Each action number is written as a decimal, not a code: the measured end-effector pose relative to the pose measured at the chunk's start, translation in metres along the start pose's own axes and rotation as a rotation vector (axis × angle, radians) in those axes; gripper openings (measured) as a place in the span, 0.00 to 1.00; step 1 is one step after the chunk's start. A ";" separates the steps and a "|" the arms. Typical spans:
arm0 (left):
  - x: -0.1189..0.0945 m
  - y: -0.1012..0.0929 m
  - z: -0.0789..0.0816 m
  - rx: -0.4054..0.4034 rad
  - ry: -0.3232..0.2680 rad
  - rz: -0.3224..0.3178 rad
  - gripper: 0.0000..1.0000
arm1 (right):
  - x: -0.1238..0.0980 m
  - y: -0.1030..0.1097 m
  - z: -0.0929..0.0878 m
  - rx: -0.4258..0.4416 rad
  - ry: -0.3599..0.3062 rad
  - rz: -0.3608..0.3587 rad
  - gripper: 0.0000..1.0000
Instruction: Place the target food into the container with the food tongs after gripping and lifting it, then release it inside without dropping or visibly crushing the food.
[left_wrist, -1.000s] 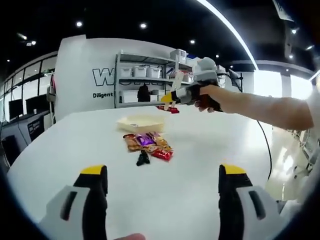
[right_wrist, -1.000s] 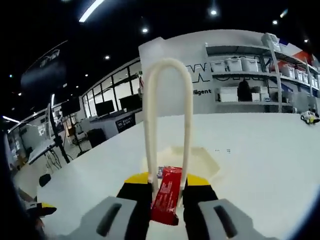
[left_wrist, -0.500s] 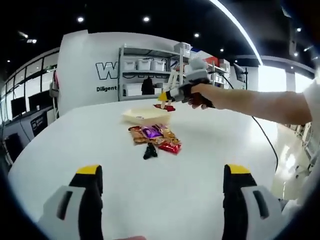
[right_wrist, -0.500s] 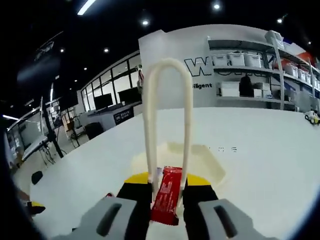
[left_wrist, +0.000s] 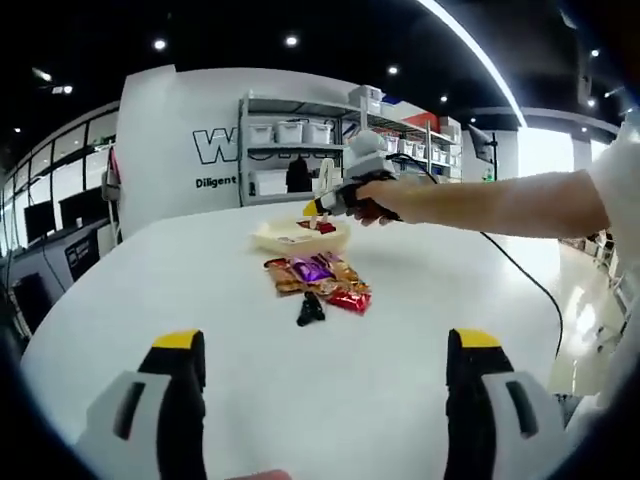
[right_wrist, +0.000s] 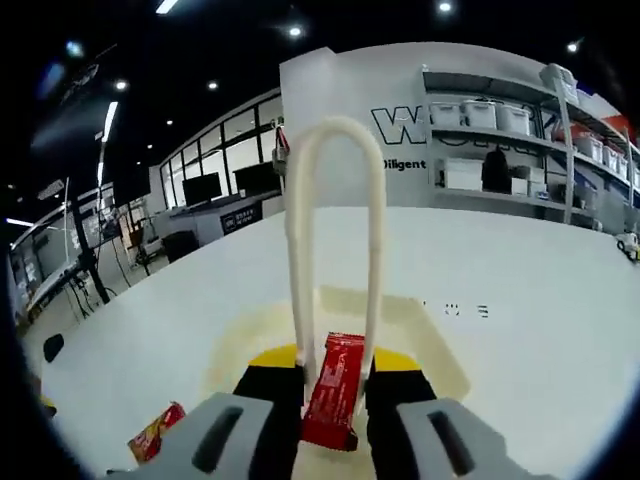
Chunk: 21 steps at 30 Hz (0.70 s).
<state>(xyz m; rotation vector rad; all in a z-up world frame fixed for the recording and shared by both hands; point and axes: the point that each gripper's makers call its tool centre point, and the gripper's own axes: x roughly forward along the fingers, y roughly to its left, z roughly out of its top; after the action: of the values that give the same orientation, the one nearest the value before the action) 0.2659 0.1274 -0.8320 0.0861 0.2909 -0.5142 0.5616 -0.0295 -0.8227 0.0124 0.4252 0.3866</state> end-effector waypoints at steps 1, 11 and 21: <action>0.000 0.002 -0.002 -0.002 0.009 0.005 0.99 | 0.003 0.002 -0.003 -0.017 0.011 0.004 0.17; 0.004 0.015 -0.009 -0.006 0.025 0.025 0.98 | 0.013 0.016 -0.014 -0.053 0.017 -0.011 0.17; 0.008 0.017 -0.014 -0.007 0.034 0.020 0.97 | 0.026 0.014 -0.006 -0.060 0.022 -0.029 0.18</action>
<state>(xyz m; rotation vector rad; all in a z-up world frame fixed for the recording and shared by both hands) 0.2776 0.1404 -0.8474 0.0908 0.3246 -0.4918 0.5763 -0.0071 -0.8370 -0.0562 0.4345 0.3714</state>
